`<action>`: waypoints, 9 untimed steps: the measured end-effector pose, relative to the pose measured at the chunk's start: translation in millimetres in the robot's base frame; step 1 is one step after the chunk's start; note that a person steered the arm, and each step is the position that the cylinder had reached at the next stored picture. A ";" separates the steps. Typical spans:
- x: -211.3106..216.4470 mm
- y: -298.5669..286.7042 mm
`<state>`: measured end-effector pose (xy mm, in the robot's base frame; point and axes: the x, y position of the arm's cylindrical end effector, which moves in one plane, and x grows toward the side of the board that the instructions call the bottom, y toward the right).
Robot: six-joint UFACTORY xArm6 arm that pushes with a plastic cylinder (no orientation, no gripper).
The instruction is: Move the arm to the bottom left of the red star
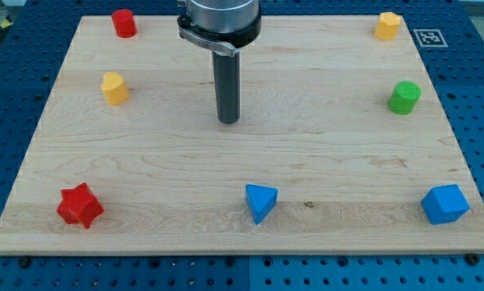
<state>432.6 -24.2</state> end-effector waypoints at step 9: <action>-2.7 -52.2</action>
<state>430.0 -76.4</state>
